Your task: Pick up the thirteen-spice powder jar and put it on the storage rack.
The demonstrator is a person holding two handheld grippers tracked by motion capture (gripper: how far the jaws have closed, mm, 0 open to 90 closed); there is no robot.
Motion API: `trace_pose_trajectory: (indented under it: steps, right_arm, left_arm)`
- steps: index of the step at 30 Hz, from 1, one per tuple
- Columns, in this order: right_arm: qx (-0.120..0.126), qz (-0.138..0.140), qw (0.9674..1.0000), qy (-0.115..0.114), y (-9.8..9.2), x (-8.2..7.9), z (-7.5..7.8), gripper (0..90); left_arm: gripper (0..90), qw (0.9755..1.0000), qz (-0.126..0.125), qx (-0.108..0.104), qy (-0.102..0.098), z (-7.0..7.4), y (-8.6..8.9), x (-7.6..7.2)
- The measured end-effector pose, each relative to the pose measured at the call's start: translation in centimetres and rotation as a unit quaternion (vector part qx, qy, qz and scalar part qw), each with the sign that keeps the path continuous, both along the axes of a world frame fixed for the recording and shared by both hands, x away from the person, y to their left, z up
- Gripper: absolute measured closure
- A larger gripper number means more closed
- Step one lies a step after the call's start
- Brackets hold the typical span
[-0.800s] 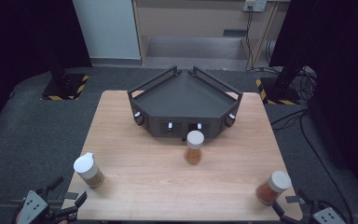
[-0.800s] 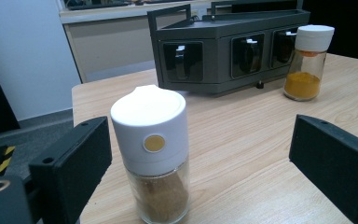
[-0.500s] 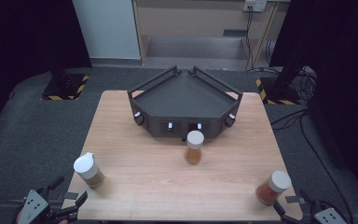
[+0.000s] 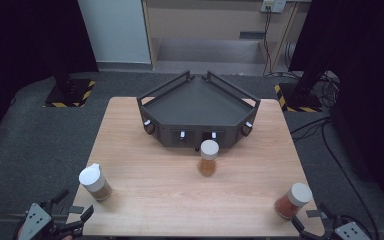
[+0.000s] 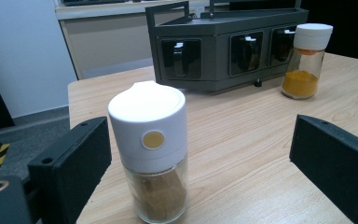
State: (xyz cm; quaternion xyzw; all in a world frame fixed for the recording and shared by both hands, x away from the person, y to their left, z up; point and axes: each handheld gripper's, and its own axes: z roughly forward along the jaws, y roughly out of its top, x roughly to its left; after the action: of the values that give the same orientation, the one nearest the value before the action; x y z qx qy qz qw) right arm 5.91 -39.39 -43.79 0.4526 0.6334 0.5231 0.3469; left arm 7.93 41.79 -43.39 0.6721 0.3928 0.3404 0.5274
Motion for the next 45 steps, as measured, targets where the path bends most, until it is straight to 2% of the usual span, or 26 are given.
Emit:
trace_pose_trajectory:
  steps: [13,21,26,28,30,34,36,40,43,45]
  right_arm:
    - [-0.005,-0.002,1.0000,0.006,0.2,-0.1,0.0,2.2]
    - [-0.008,-0.006,0.9998,0.018,0.5,-0.1,-0.2,2.5]
    - [-0.004,-0.007,0.9998,0.019,0.6,-0.1,-0.3,2.6]
    - [0.001,-0.008,0.9998,0.016,0.8,-0.4,-0.3,2.6]
    - [-0.005,-0.003,0.9999,0.015,1.0,-0.5,-0.3,3.0]
    - [-0.007,-0.008,0.9999,0.014,1.2,-0.5,-0.4,3.3]
    - [0.004,-0.011,0.9998,0.018,0.8,-0.5,-0.5,3.3]
    - [0.003,-0.014,0.9997,0.018,0.9,-0.5,-0.5,3.3]
    - [0.006,-0.011,0.9997,0.019,0.9,-0.5,-0.5,3.3]
    - [0.005,-0.012,0.9998,0.018,0.9,-0.5,-0.5,3.3]
  left_arm:
    - [4.0,1.0000,0.004,0.000,0.005,0.0,-0.1,0.0]
    - [4.1,0.9997,0.021,-0.003,0.013,0.1,-0.2,-0.6]
    - [4.2,0.9992,0.032,0.005,0.024,0.3,-0.3,-0.8]
    - [4.1,0.9990,0.035,-0.005,0.026,0.1,0.0,-1.1]
    - [4.2,0.9988,0.039,-0.009,0.027,0.1,0.1,-1.3]
    - [4.1,0.9988,0.038,-0.011,0.029,0.1,0.1,-1.2]
    - [4.2,0.9990,0.032,-0.008,0.032,0.2,0.1,-0.9]
    - [4.1,0.9990,0.030,-0.005,0.033,0.4,0.1,-0.5]
    - [4.0,0.9991,0.027,-0.006,0.033,1.0,0.2,-0.4]
    - [4.0,0.9991,0.020,0.001,0.038,1.7,0.2,-0.3]
